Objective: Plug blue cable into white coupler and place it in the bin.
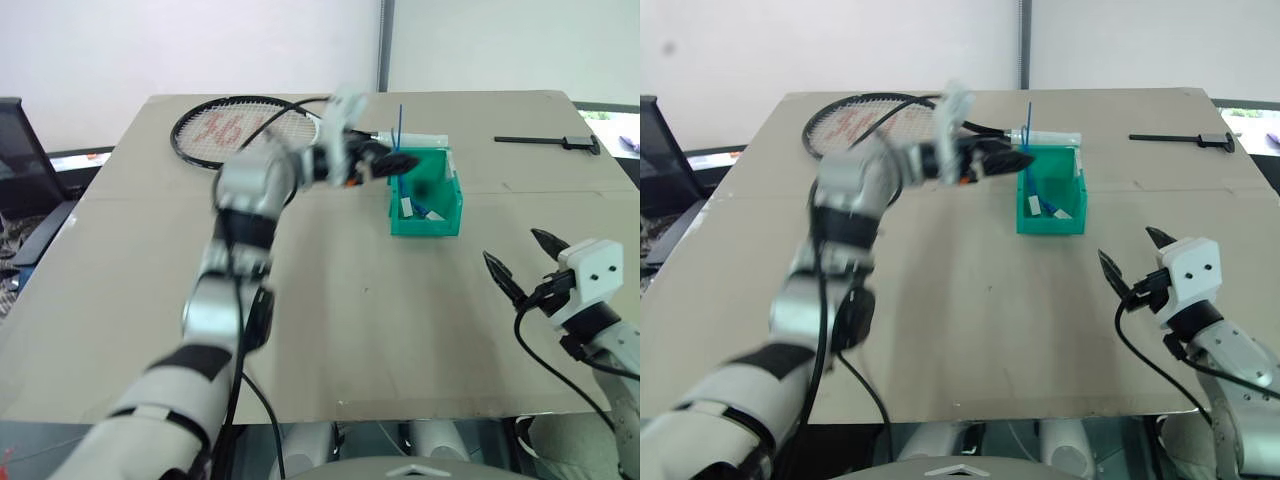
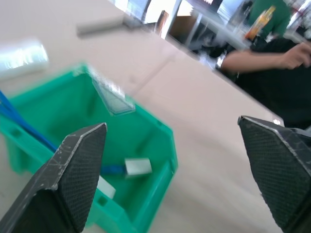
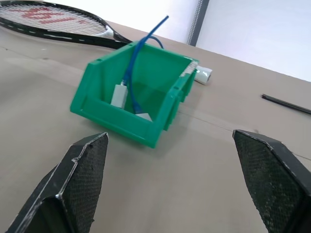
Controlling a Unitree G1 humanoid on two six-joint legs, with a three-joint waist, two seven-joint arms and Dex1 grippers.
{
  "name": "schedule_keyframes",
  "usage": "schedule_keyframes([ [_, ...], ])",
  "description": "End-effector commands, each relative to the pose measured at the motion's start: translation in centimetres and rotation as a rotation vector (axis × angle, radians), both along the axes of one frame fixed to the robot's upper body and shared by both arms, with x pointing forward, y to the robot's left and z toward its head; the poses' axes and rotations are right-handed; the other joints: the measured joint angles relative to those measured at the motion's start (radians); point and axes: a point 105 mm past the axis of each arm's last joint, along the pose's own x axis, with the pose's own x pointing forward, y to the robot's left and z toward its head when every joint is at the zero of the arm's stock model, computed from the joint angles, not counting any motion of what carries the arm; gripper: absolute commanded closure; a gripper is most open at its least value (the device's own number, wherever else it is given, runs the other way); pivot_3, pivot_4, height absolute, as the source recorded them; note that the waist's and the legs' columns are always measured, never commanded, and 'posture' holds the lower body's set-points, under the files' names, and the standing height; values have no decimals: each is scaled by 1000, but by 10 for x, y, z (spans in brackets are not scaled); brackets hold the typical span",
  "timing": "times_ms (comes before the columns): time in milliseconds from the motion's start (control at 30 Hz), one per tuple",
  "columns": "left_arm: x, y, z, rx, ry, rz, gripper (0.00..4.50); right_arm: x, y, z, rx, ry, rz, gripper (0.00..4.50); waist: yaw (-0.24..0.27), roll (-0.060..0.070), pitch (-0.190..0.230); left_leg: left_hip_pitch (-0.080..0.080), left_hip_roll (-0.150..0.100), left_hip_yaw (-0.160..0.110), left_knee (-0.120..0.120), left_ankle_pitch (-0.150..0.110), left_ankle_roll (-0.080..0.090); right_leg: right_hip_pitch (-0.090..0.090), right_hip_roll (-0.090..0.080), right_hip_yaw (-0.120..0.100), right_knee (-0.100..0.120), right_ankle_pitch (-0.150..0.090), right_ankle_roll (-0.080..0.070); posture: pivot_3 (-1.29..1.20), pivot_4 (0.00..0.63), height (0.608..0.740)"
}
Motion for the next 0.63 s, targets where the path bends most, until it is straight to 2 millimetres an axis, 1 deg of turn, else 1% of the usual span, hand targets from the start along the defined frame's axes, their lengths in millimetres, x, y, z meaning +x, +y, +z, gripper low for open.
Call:
schedule_keyframes([
  [33,-31,28,7,23,-247,24,81,4,1,14,25,-60,69,457,-2,0,0,0,0,1,0,0,0,0,0,1,0,0,0,0,150,740],
  [100,-42,40,-9,52,-275,61,81,6,-2,15,33,-63,98,457,10,0,0,1,0,1,0,0,0,0,-1,1,1,0,0,0,150,740],
  [167,-54,59,-29,57,-249,114,81,6,-6,12,28,-55,133,457,31,0,0,0,0,0,0,-1,1,1,-1,0,0,0,0,0,150,740],
  [233,-83,90,-57,79,-198,145,81,1,-19,7,6,-26,164,457,49,0,0,0,-1,0,1,-3,4,2,-2,-1,-1,0,0,0,150,740],
  [300,-104,111,-73,125,-169,167,81,-4,-33,2,-24,10,167,457,51,1,-1,0,-1,-2,2,-3,4,3,-2,-3,-2,0,0,0,150,740],
  [333,-111,117,-76,142,-164,184,81,-7,-39,0,-36,26,166,457,40,2,-2,0,-1,0,1,-3,4,3,-2,-2,-3,0,0,0,150,740],
  [367,-119,125,-80,149,-146,204,81,-10,-43,-3,-41,42,169,457,41,2,-1,1,0,3,-2,-3,4,3,-2,1,-7,0,0,0,150,740],
  [433,-133,140,-88,170,-110,248,81,-16,-51,-8,-56,75,173,457,49,1,-1,0,0,2,-3,-3,5,2,-2,0,-8,0,0,0,150,740],
  [500,-143,151,-95,190,-80,278,81,-20,-58,-13,-89,108,176,457,55,1,-1,0,1,2,-2,-3,5,3,-5,-1,-8,0,-1,0,150,740],
  [533,-145,155,-96,191,-70,290,81,-21,-61,-15,-95,116,173,457,55,2,-1,1,1,1,-1,-3,5,5,-6,-3,-8,-2,-4,0,150,740],
  [633,-148,157,-100,197,-51,298,81,-21,-66,-16,-97,130,176,457,54,1,-1,5,1,1,0,-6,1,9,-7,-4,-8,-3,-3,0,150,740],
])
